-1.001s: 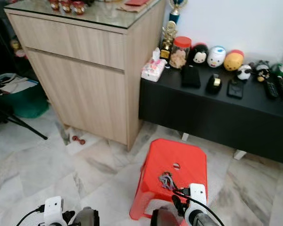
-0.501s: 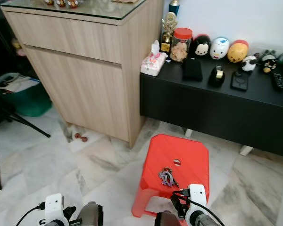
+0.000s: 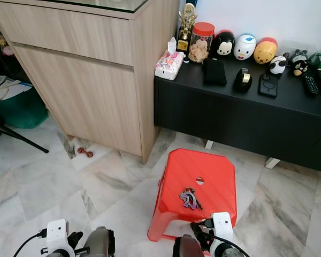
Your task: Hang keys on a hook
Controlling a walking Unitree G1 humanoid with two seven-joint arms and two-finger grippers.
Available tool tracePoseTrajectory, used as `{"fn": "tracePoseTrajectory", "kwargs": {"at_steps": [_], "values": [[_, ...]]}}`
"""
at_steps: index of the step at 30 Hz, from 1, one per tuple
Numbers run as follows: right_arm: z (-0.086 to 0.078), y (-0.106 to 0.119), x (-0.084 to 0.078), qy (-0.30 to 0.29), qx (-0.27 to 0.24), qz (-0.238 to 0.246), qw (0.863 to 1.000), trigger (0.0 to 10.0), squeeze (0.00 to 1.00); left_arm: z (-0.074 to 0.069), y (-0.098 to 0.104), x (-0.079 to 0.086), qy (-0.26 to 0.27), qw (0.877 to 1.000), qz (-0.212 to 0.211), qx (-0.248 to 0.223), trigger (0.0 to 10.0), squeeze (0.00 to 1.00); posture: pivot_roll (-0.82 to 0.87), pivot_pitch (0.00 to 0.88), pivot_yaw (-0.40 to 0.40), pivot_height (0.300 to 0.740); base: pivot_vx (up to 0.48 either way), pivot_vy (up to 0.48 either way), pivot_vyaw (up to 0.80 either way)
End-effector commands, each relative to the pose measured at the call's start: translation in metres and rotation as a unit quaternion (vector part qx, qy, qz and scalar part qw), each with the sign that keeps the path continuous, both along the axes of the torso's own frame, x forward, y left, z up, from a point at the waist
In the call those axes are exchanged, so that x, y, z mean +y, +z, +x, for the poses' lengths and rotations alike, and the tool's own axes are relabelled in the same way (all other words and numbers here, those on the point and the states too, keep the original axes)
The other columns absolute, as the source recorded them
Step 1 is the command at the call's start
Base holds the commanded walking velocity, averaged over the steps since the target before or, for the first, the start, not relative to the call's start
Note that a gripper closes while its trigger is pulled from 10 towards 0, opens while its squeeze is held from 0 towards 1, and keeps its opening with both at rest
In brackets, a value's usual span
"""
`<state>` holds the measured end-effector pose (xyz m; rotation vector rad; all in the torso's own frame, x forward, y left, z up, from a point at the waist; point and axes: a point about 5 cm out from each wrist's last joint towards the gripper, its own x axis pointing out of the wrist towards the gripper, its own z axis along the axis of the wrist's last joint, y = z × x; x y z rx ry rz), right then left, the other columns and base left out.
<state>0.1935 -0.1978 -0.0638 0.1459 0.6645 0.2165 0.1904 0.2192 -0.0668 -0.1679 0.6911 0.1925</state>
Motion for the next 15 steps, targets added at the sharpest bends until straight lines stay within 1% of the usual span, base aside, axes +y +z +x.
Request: {"fn": "tracePoseTrajectory", "kwargs": {"at_steps": [1, 4, 6, 7, 8, 9, 10, 11, 15], "values": [[-0.005, 0.0, -0.006, -0.001, -0.004, -0.006, 1.0, 10.0, 0.0, -0.044, -0.025, -0.009, 0.0, 0.996, -0.017, 0.088, 10.0, 0.0, 0.15, 0.219, -0.086, 0.633, 0.0, 0.0, 0.0], [-0.007, 0.0, -0.007, -0.001, -0.014, -0.006, 1.0, 10.0, 0.0, -0.044, -0.024, -0.01, 0.0, 0.996, -0.019, 0.083, 10.0, 0.0, 0.16, 0.223, -0.088, 0.633, 0.0, 0.0, 0.0], [-0.008, 0.002, -0.009, -0.006, -0.031, -0.001, 1.0, 10.0, 0.0, -0.043, -0.024, -0.011, -0.001, 0.997, -0.021, 0.078, 10.0, 0.0, 0.15, 0.23, -0.093, 0.633, 0.0, 0.0, 0.0], [0.017, 0.014, -0.001, -0.001, -0.063, 0.002, 0.998, 10.0, 0.0, -0.042, -0.023, -0.012, -0.002, 0.997, -0.021, 0.074, 10.0, 0.0, 0.15, 0.232, -0.095, 0.633, 0.0, 0.0, 0.0], [0.084, 0.055, 0.027, 0.009, -0.125, 0.01, 0.992, 10.0, 0.0, -0.042, -0.023, -0.013, -0.002, 0.997, -0.022, 0.07, 10.0, 0.0, 0.16, 0.232, -0.099, 0.633, 0.0, 0.0, 0.0], [0.115, 0.08, 0.042, 0.016, -0.149, 0.011, 0.989, 10.0, 0.0, -0.042, -0.023, -0.014, -0.001, 0.997, -0.023, 0.069, 10.0, 0.0, 0.16, 0.232, -0.099, 0.633, 0.0, 0.0, 0.0], [0.115, 0.08, 0.042, 0.016, -0.149, 0.011, 0.989, 10.0, 0.0, -0.042, -0.023, -0.014, -0.001, 0.997, -0.023, 0.069, 10.0, 0.0, 0.16, 0.232, -0.099, 0.633, 0.0, 0.0, 0.0], [0.138, 0.104, 0.056, 0.022, -0.17, 0.012, 0.985, 10.0, 0.0, -0.042, -0.023, -0.015, -0.001, 0.997, -0.023, 0.068, 10.0, 0.0, 0.16, 0.231, -0.103, 0.633, 0.0, 0.0, 0.0], [0.139, 0.106, 0.055, 0.018, -0.178, 0.001, 0.984, 10.0, 0.0, -0.042, -0.023, -0.016, 0.0, 0.998, -0.025, 0.066, 10.0, 0.0, 0.16, 0.229, -0.105, 0.633, 0.0, 0.0, 0.0]]}}
